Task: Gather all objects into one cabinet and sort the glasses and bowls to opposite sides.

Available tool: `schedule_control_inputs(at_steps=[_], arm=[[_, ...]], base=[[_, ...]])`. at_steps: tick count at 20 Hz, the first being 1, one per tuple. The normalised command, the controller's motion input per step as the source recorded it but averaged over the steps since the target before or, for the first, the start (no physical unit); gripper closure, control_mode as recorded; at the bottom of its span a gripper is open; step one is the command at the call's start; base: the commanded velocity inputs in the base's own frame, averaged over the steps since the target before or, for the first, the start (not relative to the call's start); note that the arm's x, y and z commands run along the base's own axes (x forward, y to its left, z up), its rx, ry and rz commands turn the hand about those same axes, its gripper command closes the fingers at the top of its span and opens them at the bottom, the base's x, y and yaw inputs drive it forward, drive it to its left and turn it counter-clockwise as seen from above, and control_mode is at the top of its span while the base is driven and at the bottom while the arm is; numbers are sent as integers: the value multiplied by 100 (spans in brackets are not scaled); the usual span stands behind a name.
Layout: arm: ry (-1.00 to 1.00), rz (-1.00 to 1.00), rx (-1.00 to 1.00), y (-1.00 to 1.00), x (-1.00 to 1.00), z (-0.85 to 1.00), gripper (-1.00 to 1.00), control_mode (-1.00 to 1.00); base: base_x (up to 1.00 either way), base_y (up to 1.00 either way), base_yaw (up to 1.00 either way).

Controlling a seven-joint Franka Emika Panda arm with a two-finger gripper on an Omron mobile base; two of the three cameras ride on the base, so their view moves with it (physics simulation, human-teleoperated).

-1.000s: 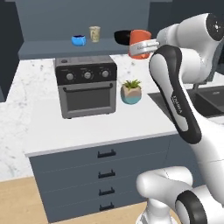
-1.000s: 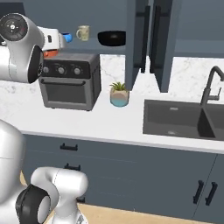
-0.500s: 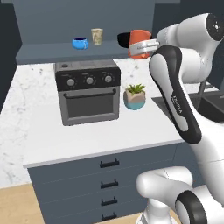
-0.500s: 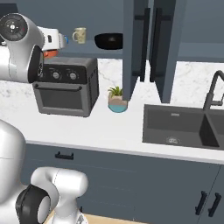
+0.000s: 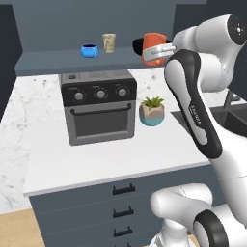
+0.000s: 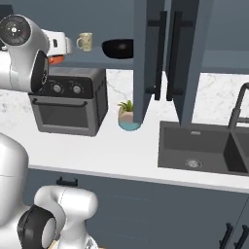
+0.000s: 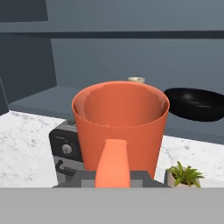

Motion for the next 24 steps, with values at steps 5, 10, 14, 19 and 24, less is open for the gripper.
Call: schedule_control_inputs(at_steps=[5,10,14,19,24], arm=[[0,0,0,0,0,0,100,100],[0,0,0,0,0,0,100,100],[0,0,0,0,0,0,100,100],[0,0,0,0,0,0,100,100],[0,0,0,0,0,0,100,100]], base=[[36,2,0],[33,2,0],[33,3,0],[33,3,0],[29,5,0]])
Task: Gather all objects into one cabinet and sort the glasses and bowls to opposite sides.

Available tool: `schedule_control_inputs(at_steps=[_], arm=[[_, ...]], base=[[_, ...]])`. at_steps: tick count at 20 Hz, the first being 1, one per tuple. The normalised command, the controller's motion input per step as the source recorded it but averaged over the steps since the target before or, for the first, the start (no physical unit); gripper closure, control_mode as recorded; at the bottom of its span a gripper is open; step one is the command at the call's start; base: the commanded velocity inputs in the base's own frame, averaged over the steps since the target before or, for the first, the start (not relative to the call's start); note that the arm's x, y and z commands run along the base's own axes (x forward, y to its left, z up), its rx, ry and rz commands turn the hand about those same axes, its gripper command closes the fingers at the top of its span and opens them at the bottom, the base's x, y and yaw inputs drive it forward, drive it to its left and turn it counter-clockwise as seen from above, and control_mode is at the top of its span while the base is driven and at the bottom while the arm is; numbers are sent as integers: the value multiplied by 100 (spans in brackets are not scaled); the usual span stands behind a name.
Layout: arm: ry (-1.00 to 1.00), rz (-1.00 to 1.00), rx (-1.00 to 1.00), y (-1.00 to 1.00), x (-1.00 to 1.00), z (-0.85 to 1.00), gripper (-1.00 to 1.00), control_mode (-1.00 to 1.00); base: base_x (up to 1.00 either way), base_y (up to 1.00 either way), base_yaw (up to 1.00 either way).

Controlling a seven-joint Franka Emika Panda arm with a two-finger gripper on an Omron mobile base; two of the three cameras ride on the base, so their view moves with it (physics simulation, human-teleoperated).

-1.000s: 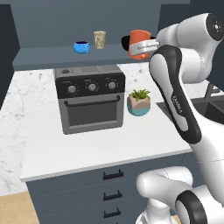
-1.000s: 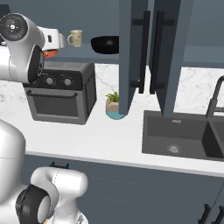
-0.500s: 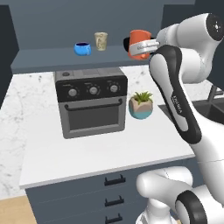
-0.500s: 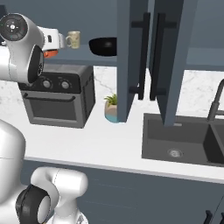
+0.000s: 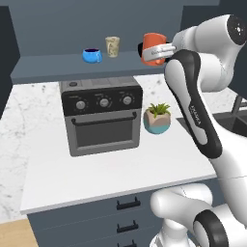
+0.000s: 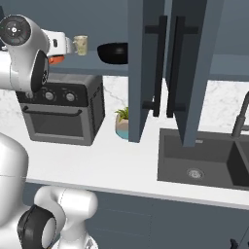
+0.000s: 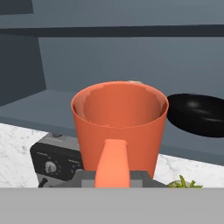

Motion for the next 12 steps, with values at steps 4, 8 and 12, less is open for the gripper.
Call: schedule_control_inputs(at_steps=[4,8,12], arm=[[0,0,0,0,0,0,100,100],[0,0,0,4,7,0,100,-100],[1,0,0,18,34,-19,100,-100]], base=[[22,3,0],[8,2,0],[0,0,0]])
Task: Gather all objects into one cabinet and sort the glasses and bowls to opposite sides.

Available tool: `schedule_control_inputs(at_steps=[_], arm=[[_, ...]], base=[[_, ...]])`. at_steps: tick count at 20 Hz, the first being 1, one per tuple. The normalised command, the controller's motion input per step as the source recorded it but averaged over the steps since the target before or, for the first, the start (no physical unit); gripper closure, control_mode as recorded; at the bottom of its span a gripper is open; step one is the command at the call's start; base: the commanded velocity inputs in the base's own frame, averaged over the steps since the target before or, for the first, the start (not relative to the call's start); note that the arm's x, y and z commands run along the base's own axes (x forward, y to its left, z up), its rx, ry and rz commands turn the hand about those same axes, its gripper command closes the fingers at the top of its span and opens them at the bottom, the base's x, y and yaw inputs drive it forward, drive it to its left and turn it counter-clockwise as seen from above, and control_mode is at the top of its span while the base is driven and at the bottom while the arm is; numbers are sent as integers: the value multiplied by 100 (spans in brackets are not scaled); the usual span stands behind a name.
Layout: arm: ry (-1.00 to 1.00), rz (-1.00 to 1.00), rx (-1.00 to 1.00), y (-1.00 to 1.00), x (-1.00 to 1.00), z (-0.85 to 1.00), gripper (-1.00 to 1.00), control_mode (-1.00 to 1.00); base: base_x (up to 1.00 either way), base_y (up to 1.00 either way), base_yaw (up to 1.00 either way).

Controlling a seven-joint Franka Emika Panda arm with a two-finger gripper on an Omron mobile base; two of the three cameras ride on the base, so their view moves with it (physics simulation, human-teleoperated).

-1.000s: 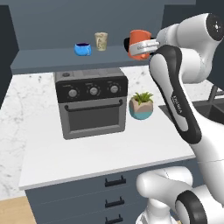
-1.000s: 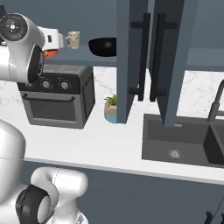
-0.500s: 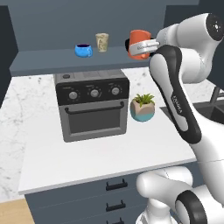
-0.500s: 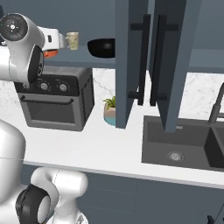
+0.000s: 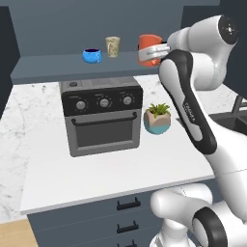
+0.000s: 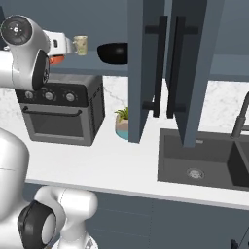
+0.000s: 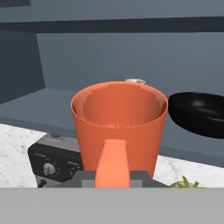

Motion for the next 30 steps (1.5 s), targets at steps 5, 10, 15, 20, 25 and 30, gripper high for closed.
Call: schedule_control_inputs(at_steps=[5,10,15,20,25,30], arm=[[0,0,1,22,50,-15,100,-100],[0,0,0,30,46,-2,100,-100],[0,0,0,22,45,-17,100,-100],[0,0,0,6,48,-23,100,-100],[1,0,0,1,54,-23,100,-100],[1,0,0,2,56,-27,100,-100]], base=[[0,0,0],[0,0,0],[0,0,0],[0,0,0],[0,0,0],[0,0,0]])
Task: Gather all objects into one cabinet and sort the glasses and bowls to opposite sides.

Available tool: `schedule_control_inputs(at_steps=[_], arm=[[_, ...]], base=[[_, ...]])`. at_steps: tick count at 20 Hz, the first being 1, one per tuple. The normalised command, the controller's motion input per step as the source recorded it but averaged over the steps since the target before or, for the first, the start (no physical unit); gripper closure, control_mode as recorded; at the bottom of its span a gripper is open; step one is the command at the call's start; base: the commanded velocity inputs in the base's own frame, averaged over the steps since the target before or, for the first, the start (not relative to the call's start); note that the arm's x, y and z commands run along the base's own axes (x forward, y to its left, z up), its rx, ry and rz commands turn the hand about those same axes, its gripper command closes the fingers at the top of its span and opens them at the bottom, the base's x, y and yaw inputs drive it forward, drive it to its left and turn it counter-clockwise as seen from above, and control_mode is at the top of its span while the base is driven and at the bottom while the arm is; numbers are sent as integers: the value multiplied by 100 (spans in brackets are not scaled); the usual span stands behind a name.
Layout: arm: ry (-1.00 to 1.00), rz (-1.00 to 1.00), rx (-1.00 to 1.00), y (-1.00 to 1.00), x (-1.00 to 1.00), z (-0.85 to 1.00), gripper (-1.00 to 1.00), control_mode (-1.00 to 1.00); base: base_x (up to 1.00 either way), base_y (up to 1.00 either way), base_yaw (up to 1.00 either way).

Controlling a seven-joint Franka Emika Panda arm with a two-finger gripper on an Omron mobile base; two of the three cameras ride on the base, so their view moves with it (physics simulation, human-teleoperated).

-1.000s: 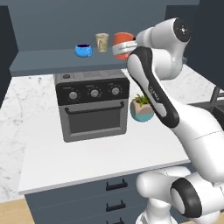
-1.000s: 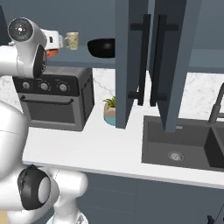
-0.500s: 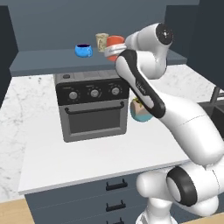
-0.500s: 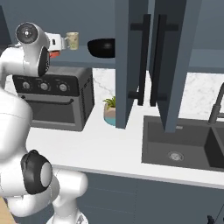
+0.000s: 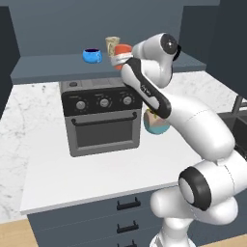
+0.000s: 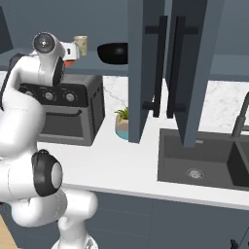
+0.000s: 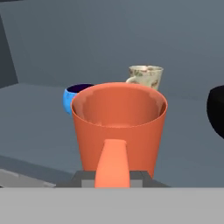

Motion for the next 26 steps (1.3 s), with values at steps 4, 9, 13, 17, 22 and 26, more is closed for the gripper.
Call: schedule_control_inputs(at_steps=[4,9,13,17,22,26], arm=[[0,0,0,8,57,-13,100,-100],[0,0,0,10,54,-5,100,-100],[0,0,0,12,52,-7,100,-100],[0,0,0,13,49,-11,100,-100],[0,0,0,10,40,-25,100,-100],[0,0,0,1,19,-9,100,-100]], base=[[0,0,0],[0,0,0],[0,0,0],[0,0,0],[0,0,0],[0,0,0]])
